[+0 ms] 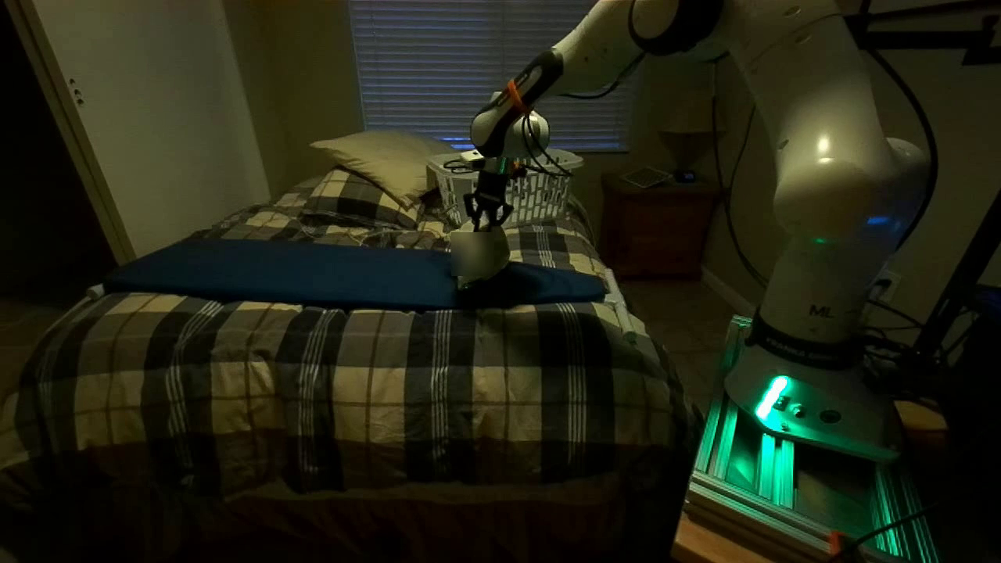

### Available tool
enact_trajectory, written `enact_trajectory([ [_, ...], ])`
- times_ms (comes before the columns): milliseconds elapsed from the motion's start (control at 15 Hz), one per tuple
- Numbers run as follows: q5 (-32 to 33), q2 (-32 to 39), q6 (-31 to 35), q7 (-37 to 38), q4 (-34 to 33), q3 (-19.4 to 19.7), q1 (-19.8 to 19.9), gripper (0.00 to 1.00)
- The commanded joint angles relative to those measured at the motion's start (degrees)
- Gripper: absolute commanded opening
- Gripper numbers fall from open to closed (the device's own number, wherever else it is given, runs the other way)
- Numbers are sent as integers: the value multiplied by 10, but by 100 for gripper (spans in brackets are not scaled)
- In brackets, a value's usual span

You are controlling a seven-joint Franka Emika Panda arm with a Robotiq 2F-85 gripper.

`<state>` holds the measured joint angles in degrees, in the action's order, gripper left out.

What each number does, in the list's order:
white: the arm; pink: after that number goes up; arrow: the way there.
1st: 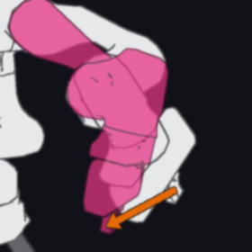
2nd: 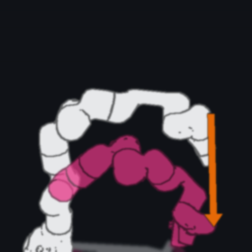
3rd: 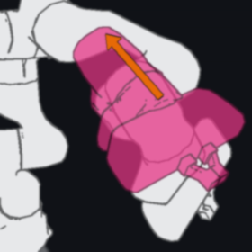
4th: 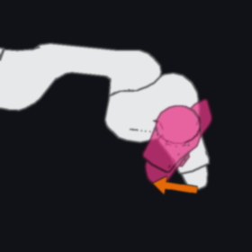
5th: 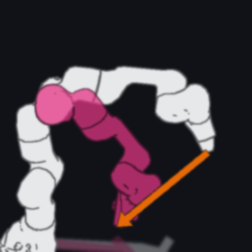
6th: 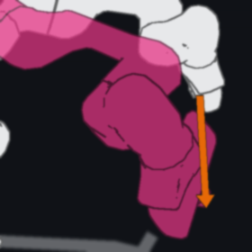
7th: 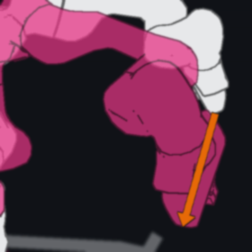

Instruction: Turn the iron to the left

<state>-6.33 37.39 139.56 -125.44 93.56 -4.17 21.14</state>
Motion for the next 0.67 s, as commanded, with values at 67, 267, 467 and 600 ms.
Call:
enact_trajectory([
  [67, -18, -3, -3, -89, 3, -20, 21, 12],
  [267, -30, -10, -10, -129, 8, -29, 27, 12],
  [467, -44, -18, -15, -179, 17, -37, 34, 12],
  [600, -47, -20, -17, -207, 20, -33, 35, 12],
])
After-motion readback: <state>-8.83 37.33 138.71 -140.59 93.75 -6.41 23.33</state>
